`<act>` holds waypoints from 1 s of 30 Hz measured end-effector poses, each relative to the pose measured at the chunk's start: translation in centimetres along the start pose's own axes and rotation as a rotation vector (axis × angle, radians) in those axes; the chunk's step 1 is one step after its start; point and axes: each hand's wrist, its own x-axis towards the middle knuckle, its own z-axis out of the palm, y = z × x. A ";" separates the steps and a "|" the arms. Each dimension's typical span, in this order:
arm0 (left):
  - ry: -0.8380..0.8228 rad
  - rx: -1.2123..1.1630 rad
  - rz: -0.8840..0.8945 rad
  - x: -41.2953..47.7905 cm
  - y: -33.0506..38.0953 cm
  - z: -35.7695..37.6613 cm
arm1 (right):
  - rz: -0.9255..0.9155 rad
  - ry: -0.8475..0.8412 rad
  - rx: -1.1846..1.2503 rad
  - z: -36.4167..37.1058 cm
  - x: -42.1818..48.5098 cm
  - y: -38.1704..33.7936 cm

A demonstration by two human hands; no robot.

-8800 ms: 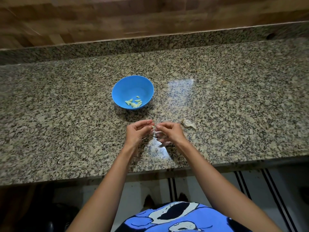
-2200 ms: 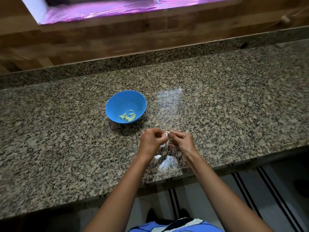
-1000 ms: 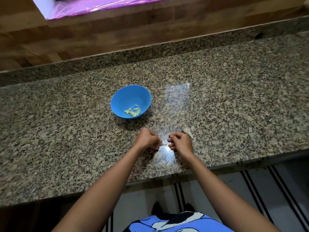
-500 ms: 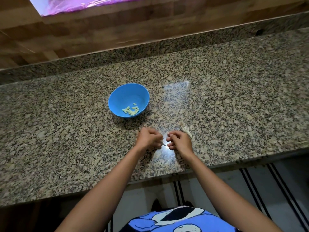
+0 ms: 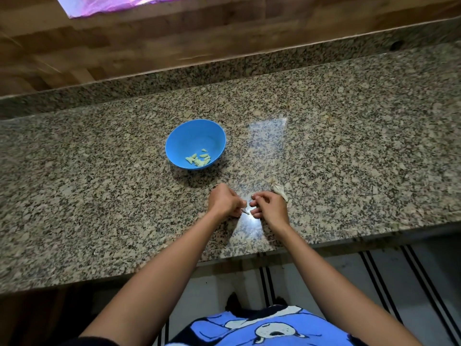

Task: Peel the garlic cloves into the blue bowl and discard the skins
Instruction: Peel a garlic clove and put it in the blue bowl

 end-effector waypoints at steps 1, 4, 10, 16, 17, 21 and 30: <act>0.030 0.055 0.031 -0.4 0.1 0.2 | -0.015 -0.016 -0.028 0.0 -0.1 0.0; 0.102 0.130 0.090 -1.0 0.0 0.8 | -0.024 -0.059 -0.091 -0.1 -0.1 -0.3; -0.159 -0.544 -0.057 -0.9 -1.7 -2.1 | -0.165 -0.221 -0.262 -0.3 -0.2 -1.5; -0.265 -0.673 0.064 -1.1 -1.1 -3.7 | -0.307 -0.238 -0.385 -0.1 0.4 -2.8; -0.251 -0.632 0.103 -1.1 -1.1 -4.0 | -0.322 -0.258 -0.389 -0.2 0.5 -3.1; -0.195 -0.462 0.254 -1.1 -1.1 -4.5 | -0.273 -0.414 -0.375 -0.4 0.8 -4.4; -0.008 0.536 0.912 0.2 -1.7 -5.3 | -0.357 -0.394 -0.466 -0.5 1.3 -4.4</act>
